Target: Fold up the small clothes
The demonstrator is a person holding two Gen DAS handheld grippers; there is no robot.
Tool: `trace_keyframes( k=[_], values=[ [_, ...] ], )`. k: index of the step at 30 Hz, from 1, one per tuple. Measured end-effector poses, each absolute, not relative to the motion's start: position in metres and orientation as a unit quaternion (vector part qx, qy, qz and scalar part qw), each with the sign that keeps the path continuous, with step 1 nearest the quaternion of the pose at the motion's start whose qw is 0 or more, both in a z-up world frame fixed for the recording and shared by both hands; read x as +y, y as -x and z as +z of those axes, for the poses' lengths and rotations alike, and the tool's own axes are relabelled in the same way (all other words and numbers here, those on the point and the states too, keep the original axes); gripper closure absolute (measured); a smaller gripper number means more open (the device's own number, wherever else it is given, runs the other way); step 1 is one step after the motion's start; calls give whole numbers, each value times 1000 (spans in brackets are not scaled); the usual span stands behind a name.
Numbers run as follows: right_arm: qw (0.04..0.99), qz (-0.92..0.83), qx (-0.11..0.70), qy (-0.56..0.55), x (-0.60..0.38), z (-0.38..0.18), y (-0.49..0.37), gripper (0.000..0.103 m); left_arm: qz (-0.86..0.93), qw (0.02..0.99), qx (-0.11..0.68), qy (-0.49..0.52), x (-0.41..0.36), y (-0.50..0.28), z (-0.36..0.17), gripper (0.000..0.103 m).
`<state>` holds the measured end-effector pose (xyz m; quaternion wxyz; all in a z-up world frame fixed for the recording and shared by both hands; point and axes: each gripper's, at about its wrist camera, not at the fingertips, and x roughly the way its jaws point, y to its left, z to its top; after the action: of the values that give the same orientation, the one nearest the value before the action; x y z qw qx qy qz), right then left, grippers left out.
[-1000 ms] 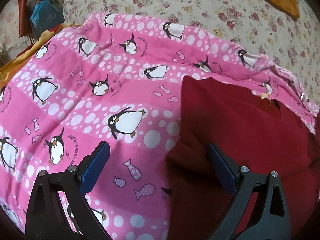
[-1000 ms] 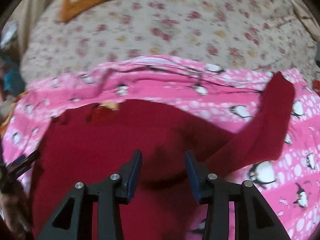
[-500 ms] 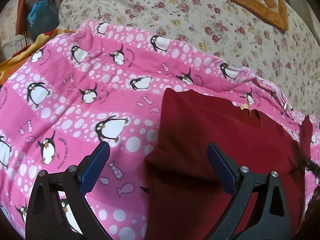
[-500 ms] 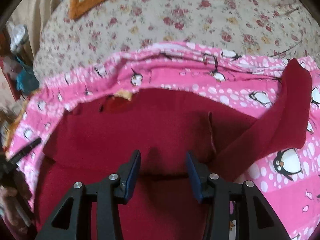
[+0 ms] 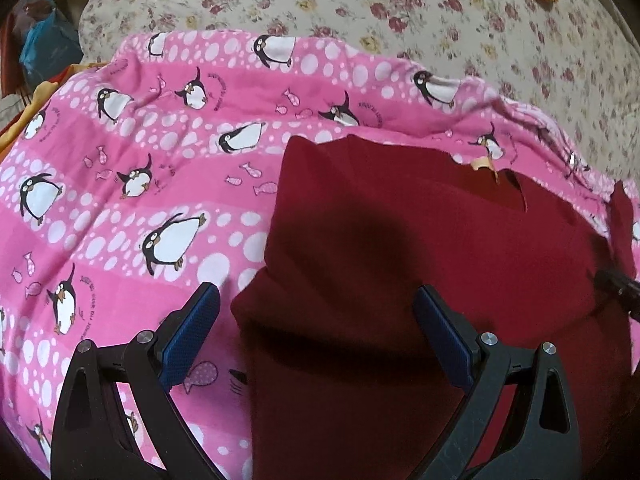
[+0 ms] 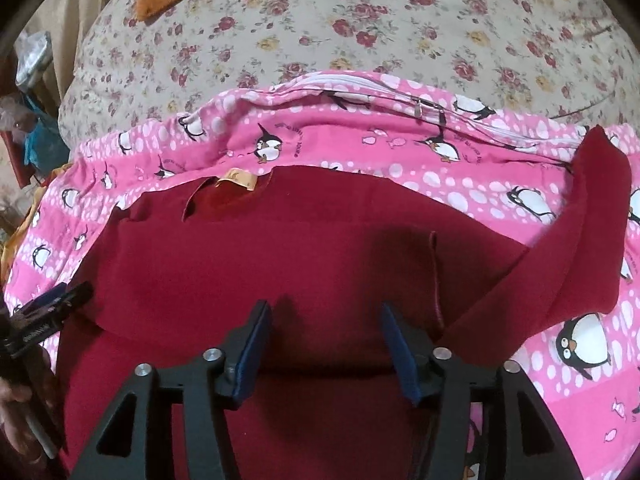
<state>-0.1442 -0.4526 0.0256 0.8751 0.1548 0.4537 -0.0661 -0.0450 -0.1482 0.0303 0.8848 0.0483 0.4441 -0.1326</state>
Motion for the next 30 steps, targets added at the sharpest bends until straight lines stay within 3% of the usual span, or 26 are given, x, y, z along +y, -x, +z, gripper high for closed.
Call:
trace_keyframes(
  k=[9,13,16,20,26,27,30],
  values=[
    [889,-79,417,-172,-469,47,152,46,-131,883,450,-35,-144,44,28,5],
    [890,-175,388,-162,-509,66,166,38,-132,882,452,-32,-144,43,28,5],
    [872,-239,382,-191,-555,68,176,38,-132,880,456,-26,-142,41,26,5],
    [835,-269,405,-256,-612,54,170,38,-132,876,464,-15,-140,37,24,5],
    [794,-317,452,-254,-666,13,133,40,-131,875,466,-15,-142,34,21,5],
    [789,-320,457,-258,-671,7,132,58,-130,874,468,-14,-143,33,20,5],
    [797,-305,446,-271,-675,10,140,94,-130,874,467,-12,-142,32,20,5]
  ],
)
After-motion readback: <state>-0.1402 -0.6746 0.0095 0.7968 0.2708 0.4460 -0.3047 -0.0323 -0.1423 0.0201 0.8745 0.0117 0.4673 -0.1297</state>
